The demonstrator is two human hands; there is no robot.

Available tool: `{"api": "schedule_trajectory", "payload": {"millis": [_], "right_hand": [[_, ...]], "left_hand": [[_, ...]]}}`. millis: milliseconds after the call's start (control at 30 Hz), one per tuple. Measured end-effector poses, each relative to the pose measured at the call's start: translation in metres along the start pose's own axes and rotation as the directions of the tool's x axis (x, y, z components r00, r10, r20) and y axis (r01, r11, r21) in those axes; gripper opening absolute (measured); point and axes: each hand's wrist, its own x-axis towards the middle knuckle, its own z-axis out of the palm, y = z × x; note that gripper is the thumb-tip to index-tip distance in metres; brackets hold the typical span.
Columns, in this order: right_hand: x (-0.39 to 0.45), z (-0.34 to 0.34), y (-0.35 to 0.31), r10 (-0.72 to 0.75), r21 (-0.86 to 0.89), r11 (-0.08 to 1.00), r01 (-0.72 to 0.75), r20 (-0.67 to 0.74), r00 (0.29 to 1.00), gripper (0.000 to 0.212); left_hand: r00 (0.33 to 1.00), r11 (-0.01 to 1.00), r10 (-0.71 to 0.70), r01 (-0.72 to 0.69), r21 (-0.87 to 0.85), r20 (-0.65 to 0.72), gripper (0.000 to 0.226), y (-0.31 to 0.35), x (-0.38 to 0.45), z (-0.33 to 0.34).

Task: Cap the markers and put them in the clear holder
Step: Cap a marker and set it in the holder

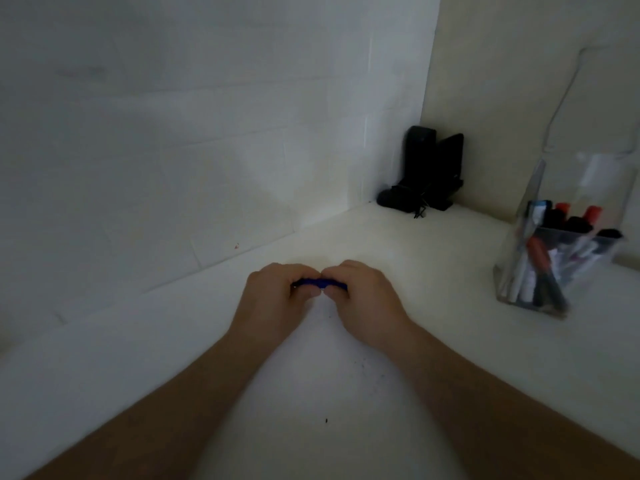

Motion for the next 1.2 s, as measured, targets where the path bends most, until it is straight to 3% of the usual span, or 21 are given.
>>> {"api": "schedule_trajectory", "payload": {"millis": [100, 200, 300, 433, 567, 667, 800, 933, 1033, 1100, 1200], "right_hand": [[-0.006, -0.004, -0.002, 0.030, -0.048, 0.998, -0.030, 0.007, 1.000, 0.020], [-0.014, -0.038, -0.002, 0.100, -0.241, 0.964, -0.109, -0.052, 0.994, 0.021], [-0.024, -0.108, 0.001, 0.102, -0.151, 0.979, -0.136, -0.216, 0.971, 0.016], [-0.044, -0.215, 0.002, 0.114, -0.003, 0.992, -0.129, -0.438, 0.892, 0.019], [-0.056, -0.281, 0.024, 0.154, -0.024, 0.980, -0.200, -0.550, 0.821, 0.015], [-0.060, -0.292, 0.053, 0.177, -0.085, 0.962, -0.261, -0.538, 0.824, 0.041], [-0.063, -0.286, 0.079, 0.127, -0.175, 0.958, -0.228, -0.454, 0.882, 0.069], [-0.062, -0.268, 0.096, 0.104, -0.430, 0.857, -0.282, -0.392, 0.914, 0.052], [-0.066, -0.261, 0.102, 0.145, -0.402, 0.865, -0.300, -0.372, 0.917, 0.044], [-0.072, -0.254, 0.105, 0.095, -0.500, 0.824, -0.265, -0.338, 0.936, 0.028], [-0.080, -0.246, 0.106, 0.068, -0.557, 0.797, -0.234, -0.301, 0.951, 0.036]], "left_hand": [[0.992, 0.986, -0.126, 0.125, -0.106, 0.006, 0.021, 0.004, -0.002, 0.000], [0.977, 0.976, -0.182, 0.193, -0.098, 0.109, 0.032, 0.009, -0.002, -0.001], [0.954, 0.983, -0.172, 0.182, -0.019, 0.246, 0.029, 0.028, 0.003, 0.005], [0.967, 0.987, 0.058, -0.018, -0.162, 0.247, 0.018, 0.089, 0.013, 0.036], [0.924, 0.935, 0.315, -0.263, -0.237, 0.217, 0.040, 0.168, 0.027, 0.071], [0.894, 0.922, 0.385, -0.363, -0.131, 0.229, 0.062, 0.218, 0.037, 0.089], [0.864, 0.871, 0.475, -0.489, 0.053, 0.166, 0.062, 0.248, 0.047, 0.108], [0.861, 0.851, 0.489, -0.506, 0.143, 0.141, 0.063, 0.242, 0.049, 0.120], [0.842, 0.825, 0.518, -0.538, 0.171, 0.152, 0.070, 0.235, 0.047, 0.124], [0.831, 0.812, 0.534, -0.555, 0.178, 0.155, 0.075, 0.232, 0.047, 0.123], [0.825, 0.805, 0.534, -0.563, 0.184, 0.185, 0.083, 0.229, 0.047, 0.125]]}}
